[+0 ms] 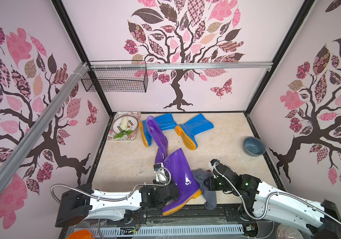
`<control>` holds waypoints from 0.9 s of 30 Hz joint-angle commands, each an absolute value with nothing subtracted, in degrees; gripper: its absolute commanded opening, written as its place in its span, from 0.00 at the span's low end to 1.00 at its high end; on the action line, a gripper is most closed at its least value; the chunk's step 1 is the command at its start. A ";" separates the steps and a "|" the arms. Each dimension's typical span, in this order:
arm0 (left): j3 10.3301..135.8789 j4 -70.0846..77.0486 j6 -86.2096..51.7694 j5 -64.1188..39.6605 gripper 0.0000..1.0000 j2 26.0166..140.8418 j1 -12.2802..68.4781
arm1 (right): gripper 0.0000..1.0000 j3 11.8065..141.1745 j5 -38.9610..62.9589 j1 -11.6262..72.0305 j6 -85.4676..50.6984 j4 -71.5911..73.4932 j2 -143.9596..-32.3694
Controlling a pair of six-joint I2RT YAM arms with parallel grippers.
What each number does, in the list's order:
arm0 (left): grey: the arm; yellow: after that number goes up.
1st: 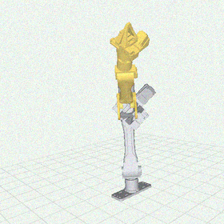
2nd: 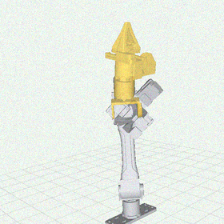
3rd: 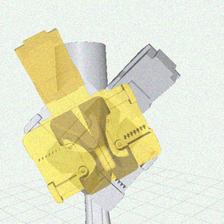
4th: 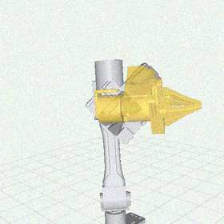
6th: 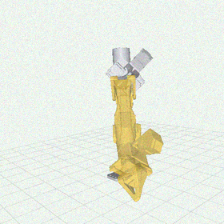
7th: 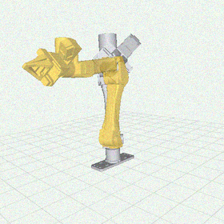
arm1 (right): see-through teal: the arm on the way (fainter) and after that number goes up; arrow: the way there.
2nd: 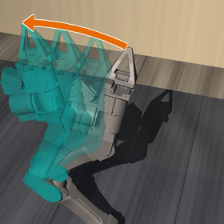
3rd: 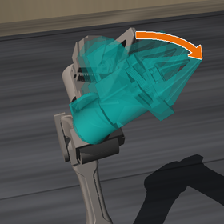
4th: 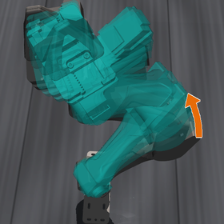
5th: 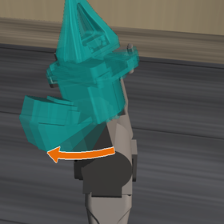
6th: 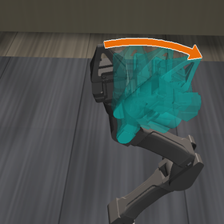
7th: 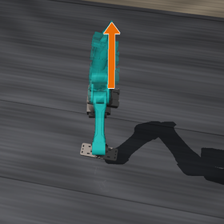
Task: Wipe the rubber boots with a cloth
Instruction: Wipe the dirt off the rubber boot.
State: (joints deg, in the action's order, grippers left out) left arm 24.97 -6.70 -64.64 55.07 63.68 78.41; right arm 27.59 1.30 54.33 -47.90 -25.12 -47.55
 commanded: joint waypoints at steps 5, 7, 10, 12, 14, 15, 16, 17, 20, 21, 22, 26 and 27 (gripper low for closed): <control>26.98 -5.33 -66.01 56.85 0.00 63.81 78.45 | 0.00 22.67 -3.86 54.49 -49.13 -18.54 -49.95; 26.77 -5.28 -66.09 57.03 0.00 64.07 78.48 | 0.00 27.16 -1.29 54.50 -47.30 -23.08 -47.65; 26.61 -4.83 -66.41 56.90 0.00 64.58 78.49 | 0.00 33.24 3.21 54.75 -48.16 -26.87 -44.32; 26.68 -4.49 -66.67 56.93 0.00 65.12 78.49 | 0.00 32.87 5.05 54.76 -50.25 -25.23 -42.79; 26.80 -3.97 -66.74 56.91 0.00 65.64 78.44 | 0.00 28.87 6.50 54.83 -52.01 -20.88 -42.60; 26.91 -3.89 -66.79 56.95 0.00 65.73 78.44 | 0.00 27.03 6.44 54.80 -52.77 -19.68 -43.15; 26.97 -3.92 -66.75 56.94 0.00 65.72 78.48 | 0.00 25.10 6.37 54.78 -53.44 -18.41 -43.99; 27.07 -4.09 -66.63 56.92 0.00 65.71 78.48 | 0.00 23.40 5.43 54.78 -53.87 -17.99 -44.74; 27.25 -4.19 -65.97 57.11 0.00 65.10 78.49 | 0.00 19.74 -1.10 54.71 -56.07 -19.65 -44.92; 27.36 -4.22 -65.65 57.27 0.00 64.81 78.44 | 0.00 19.08 -3.07 54.52 -56.34 -20.37 -44.30; 27.47 -4.33 -65.25 57.39 0.00 64.53 78.48 | 0.00 19.04 -4.91 54.03 -56.00 -21.67 -43.47; 28.81 -4.57 -62.49 58.32 0.00 62.93 78.44 | 0.00 25.40 -5.90 49.73 -50.87 -29.43 -41.39; 29.43 -4.57 -61.43 58.52 0.00 62.49 78.46 | 0.00 28.63 -7.22 49.48 -49.49 -32.09 -40.83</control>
State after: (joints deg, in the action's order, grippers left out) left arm 25.19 -6.17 -64.16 55.48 64.18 78.41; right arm 21.56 -2.22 50.96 -51.94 -25.71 -42.57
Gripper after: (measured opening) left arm 0.048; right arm 0.100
